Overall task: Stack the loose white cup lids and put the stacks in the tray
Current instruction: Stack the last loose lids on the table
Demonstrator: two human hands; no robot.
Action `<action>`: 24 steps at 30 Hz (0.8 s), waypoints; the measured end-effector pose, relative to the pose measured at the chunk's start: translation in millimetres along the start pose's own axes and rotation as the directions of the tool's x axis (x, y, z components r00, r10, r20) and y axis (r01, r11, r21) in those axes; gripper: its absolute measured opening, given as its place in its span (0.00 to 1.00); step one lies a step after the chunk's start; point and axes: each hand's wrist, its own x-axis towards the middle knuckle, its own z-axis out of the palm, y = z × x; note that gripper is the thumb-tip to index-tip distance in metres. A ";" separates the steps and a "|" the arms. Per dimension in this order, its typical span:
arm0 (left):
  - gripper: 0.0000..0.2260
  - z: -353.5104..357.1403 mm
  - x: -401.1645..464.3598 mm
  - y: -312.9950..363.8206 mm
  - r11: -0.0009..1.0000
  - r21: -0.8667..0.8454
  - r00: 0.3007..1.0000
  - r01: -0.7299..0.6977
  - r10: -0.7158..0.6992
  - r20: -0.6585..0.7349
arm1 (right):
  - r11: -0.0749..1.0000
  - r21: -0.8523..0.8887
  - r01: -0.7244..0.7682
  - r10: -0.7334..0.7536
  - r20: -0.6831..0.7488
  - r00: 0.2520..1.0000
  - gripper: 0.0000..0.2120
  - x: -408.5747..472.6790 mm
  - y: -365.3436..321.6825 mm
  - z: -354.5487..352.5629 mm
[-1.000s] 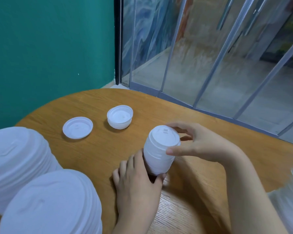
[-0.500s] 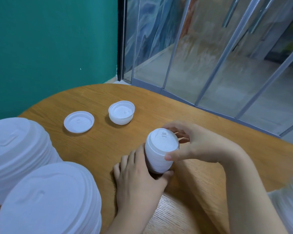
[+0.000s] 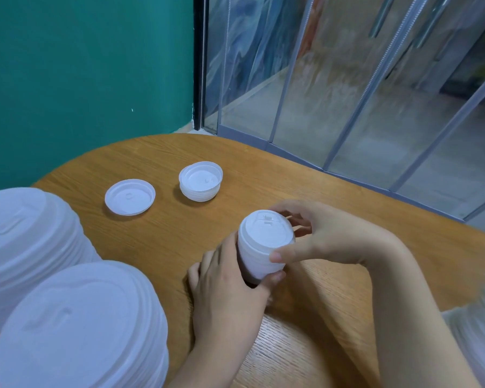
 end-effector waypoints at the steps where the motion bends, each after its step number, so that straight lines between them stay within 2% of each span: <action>1: 0.33 0.2 -0.2 0.0 1.000 -0.001 1.000 0.002 -0.002 -0.003 | 1.000 0.000 0.002 -0.002 0.001 1.000 0.33 0.3 0.4 0.1; 9: 0.38 0.1 -0.5 1.0 1.000 -0.010 1.000 -0.013 0.013 -0.016 | 1.000 0.016 0.025 -0.025 0.001 1.000 0.34 2.0 5.4 2.1; 14: 0.35 -2.3 -2.2 3.0 0.998 -0.053 0.999 -0.020 0.019 -0.029 | 0.998 0.056 0.018 -0.019 0.015 1.000 0.35 0.8 7.1 1.9; 16: 0.33 -2.5 -2.8 3.7 0.998 -0.046 0.998 -0.035 0.032 -0.047 | 0.992 0.125 0.006 -0.003 -0.023 1.000 0.36 -0.3 10.2 3.2; 18: 0.33 -1.0 -3.6 2.3 0.999 -0.039 0.997 -0.035 0.032 -0.071 | 0.977 0.210 0.025 0.001 -0.119 0.993 0.35 0.6 13.6 5.7; 21: 0.34 2.6 -4.4 1.0 0.999 -0.026 0.994 -0.045 0.042 -0.100 | 0.959 0.267 0.097 -0.014 -0.297 0.955 0.22 11.6 14.9 7.1; 24: 0.34 5.0 -5.1 3.9 0.999 -0.001 0.992 -0.048 0.048 -0.120 | 0.984 0.144 0.104 -0.047 -0.353 0.935 0.11 39.5 12.5 1.4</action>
